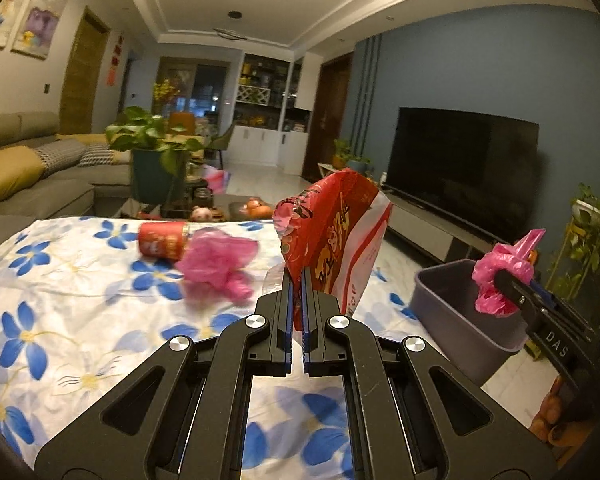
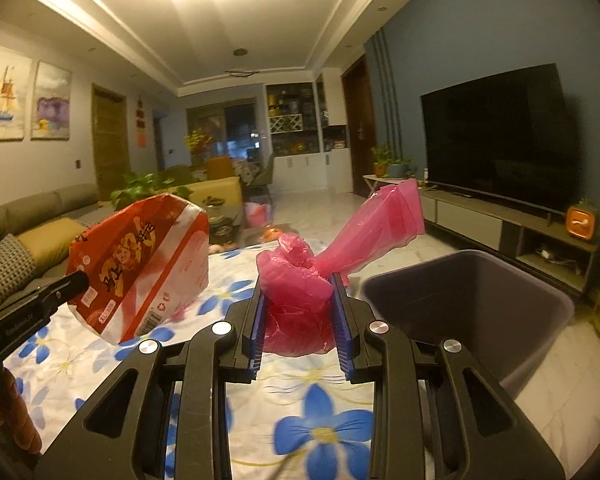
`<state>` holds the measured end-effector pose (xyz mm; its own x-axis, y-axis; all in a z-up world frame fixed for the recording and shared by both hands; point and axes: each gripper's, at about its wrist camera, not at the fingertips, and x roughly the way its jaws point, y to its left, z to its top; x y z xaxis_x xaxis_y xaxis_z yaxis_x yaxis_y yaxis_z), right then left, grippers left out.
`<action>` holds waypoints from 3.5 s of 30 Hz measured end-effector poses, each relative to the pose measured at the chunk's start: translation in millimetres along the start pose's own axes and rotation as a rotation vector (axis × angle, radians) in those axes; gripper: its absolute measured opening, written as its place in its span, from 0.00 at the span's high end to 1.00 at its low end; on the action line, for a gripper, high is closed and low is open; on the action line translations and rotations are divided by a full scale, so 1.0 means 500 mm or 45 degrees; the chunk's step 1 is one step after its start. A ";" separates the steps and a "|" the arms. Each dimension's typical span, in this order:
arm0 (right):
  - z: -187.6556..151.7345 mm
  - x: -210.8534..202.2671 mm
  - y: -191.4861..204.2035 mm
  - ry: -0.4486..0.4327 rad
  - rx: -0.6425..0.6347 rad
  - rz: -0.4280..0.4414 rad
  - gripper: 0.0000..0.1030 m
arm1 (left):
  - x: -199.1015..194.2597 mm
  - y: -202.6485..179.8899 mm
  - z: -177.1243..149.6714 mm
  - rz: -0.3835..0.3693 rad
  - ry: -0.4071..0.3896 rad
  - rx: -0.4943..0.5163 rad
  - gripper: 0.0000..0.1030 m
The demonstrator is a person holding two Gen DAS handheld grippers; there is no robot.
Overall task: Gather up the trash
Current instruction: 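Carry the red snack bag and pink plastic over the grey bin, then open both tools to drop the snack bag and pink plastic into the bin, then move both tools back toward the red cup and pink bag on the bed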
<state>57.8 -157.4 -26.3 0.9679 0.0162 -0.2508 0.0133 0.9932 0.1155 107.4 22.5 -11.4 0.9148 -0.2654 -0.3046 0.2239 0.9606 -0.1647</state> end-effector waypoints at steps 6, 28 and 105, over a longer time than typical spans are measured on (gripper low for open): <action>0.005 -0.007 -0.052 -0.034 0.035 -0.093 0.71 | 0.038 -0.061 -0.001 -0.064 0.016 0.060 0.98; 0.003 -0.015 -0.212 -0.091 0.134 -0.341 0.71 | 0.172 -0.320 -0.018 -0.385 0.063 0.224 0.98; -0.016 0.011 -0.056 -0.030 0.056 -0.204 0.28 | 0.066 0.058 -0.059 0.353 0.043 -0.094 0.13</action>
<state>61.0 -184.0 -38.6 0.9581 -0.1453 -0.2468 0.1786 0.9768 0.1182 134.0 39.4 -53.8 0.9256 0.0026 -0.3786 -0.0592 0.9887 -0.1379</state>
